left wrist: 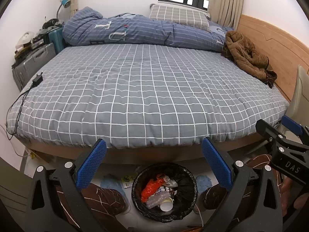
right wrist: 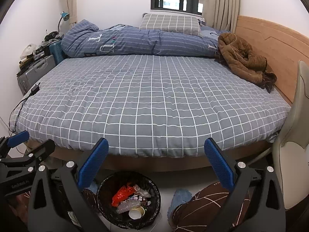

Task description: Collect trash

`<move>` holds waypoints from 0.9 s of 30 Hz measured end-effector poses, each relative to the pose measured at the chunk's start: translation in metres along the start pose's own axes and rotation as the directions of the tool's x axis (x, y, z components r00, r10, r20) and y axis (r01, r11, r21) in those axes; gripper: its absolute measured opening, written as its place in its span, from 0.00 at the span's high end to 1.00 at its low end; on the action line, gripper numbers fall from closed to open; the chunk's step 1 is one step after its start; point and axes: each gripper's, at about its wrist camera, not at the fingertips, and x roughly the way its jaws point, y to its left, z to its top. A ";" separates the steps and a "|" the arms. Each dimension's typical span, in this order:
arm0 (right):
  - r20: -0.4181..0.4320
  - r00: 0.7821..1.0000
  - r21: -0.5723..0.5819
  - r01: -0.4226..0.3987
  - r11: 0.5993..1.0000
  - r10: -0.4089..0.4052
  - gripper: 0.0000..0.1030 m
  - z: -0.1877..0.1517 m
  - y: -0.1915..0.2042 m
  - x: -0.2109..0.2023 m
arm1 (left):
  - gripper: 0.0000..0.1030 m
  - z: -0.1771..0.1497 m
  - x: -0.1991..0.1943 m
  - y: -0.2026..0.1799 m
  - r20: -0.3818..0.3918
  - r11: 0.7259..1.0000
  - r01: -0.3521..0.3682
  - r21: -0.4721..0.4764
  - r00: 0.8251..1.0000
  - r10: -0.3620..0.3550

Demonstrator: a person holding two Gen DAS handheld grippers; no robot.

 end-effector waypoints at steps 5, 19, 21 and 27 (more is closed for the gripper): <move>-0.004 1.000 -0.001 0.000 1.000 0.000 0.07 -0.001 0.001 0.002 | 0.06 -0.003 0.000 0.000 0.010 0.999 -0.033 0.002 0.999 0.032; -0.011 1.000 -0.005 -0.002 1.000 0.002 0.07 -0.004 0.005 0.003 | 0.06 -0.005 0.004 0.004 -0.004 0.999 -0.038 -0.015 0.999 0.038; -0.012 1.000 -0.006 -0.003 1.000 0.003 0.07 -0.004 0.005 0.004 | 0.06 -0.005 0.004 0.004 -0.002 0.999 -0.044 -0.014 0.999 0.044; -0.013 1.000 -0.006 -0.005 1.000 0.005 0.07 -0.005 0.004 0.005 | 0.06 -0.006 0.005 0.001 -0.006 0.999 -0.044 0.003 0.999 0.044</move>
